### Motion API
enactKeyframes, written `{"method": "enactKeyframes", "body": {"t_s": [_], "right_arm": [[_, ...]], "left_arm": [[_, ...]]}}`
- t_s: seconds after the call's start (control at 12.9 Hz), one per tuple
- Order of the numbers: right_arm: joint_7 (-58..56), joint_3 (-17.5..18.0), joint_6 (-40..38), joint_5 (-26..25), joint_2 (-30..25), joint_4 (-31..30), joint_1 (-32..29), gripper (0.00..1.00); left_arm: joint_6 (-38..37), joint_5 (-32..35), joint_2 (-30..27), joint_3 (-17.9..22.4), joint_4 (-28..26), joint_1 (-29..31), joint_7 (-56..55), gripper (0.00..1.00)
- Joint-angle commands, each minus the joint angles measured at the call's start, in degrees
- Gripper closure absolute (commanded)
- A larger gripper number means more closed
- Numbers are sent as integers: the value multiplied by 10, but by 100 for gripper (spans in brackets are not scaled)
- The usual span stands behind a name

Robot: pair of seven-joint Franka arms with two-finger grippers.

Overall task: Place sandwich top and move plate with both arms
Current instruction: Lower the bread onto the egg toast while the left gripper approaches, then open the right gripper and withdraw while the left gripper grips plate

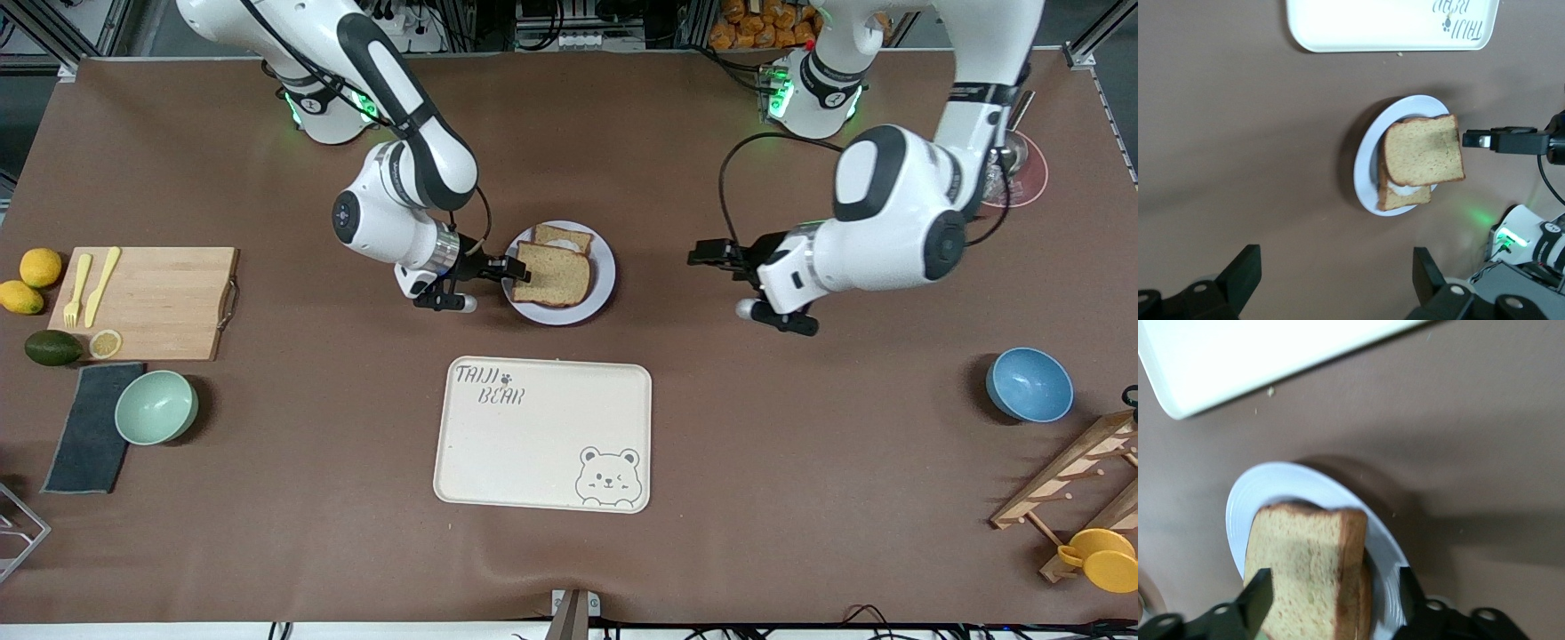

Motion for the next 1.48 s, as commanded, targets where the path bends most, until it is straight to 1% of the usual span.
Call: {"method": "enactKeyframes", "body": {"t_s": [0.0, 0.08, 0.23, 0.39, 0.54, 0.62, 0.78, 0.86, 1.01, 1.17, 1.32, 1.4], "right_arm": [[13, -17, -33, -42, -10, 8, -18, 0], [14, -36, -70, -57, -17, 14, -22, 0], [15, -92, -149, -114, -27, 32, -22, 0], [22, -145, -239, -153, -33, 62, -22, 0], [29, -198, -321, -199, -33, 99, -21, 0], [29, -225, -362, -224, -33, 121, -21, 0], [28, -266, -417, -254, -32, 149, -22, 0], [28, -283, -438, -268, -31, 163, -22, 0], [28, -303, -474, -296, -29, 191, -24, 0], [29, -312, -493, -336, -30, 217, -28, 0], [29, -315, -521, -347, -29, 251, -42, 0], [29, -316, -528, -361, -29, 262, -49, 0]], "left_arm": [[80, -71, 16, -36, -49, 3, 35, 0], [111, -85, 26, -49, -61, -5, 37, 0], [175, -99, 42, -54, -85, -34, 38, 0], [189, -103, 64, -54, -87, -47, 40, 0], [190, -112, 93, -54, -85, -45, 86, 0], [195, -142, 105, -54, -84, -46, 112, 0], [232, -201, 124, -54, -86, -66, 165, 0], [249, -218, 134, -53, -86, -76, 179, 0], [263, -227, 150, -53, -85, -79, 196, 0], [272, -245, 170, -54, -84, -80, 226, 0], [287, -296, 183, -54, -83, -93, 267, 0], [297, -328, 188, -54, -82, -101, 290, 0]]}}
